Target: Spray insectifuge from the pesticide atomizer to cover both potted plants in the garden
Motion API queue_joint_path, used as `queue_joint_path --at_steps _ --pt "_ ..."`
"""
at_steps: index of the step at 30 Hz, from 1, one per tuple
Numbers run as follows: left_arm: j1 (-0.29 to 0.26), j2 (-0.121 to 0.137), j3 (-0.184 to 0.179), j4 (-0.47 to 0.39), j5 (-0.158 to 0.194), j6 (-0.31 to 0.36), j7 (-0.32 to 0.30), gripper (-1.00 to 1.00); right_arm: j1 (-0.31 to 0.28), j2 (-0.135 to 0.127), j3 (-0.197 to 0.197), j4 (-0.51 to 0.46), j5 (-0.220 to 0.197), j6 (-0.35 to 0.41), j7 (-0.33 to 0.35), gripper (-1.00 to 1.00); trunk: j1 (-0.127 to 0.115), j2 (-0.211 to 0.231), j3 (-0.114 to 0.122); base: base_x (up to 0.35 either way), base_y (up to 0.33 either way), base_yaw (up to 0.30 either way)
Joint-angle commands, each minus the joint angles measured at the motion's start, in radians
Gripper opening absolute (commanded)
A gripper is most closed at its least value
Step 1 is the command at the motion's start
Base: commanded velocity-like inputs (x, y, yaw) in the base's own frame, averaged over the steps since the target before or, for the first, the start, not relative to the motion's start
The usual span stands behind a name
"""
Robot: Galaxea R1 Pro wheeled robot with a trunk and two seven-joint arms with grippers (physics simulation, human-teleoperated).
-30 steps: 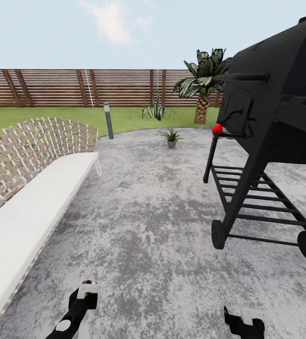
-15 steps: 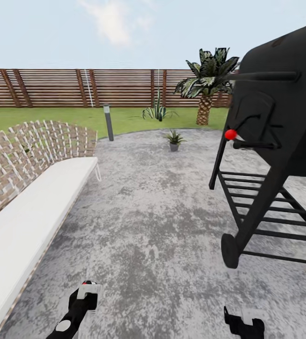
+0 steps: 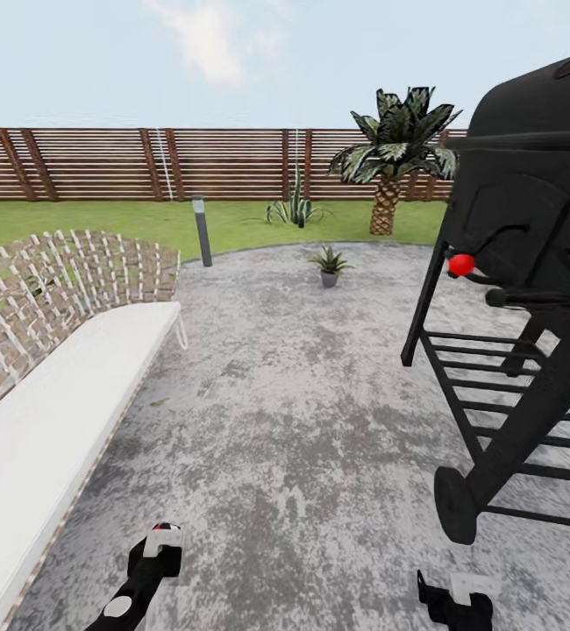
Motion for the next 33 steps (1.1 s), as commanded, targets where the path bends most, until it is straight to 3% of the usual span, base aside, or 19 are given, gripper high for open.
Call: queue_joint_path --at_steps 1,33 --pt "-0.001 0.0 0.004 0.001 -0.007 -0.004 0.001 -1.0 0.0 0.0 -0.001 0.001 0.003 -0.003 -0.003 1.0 0.0 0.0 -0.001 0.338 0.099 0.0" --pt "-0.001 0.0 0.004 0.001 -0.007 -0.005 0.001 -1.0 0.0 0.0 -0.001 0.001 0.003 -0.003 -0.003 1.0 0.0 0.0 -0.001 0.338 0.016 0.0"
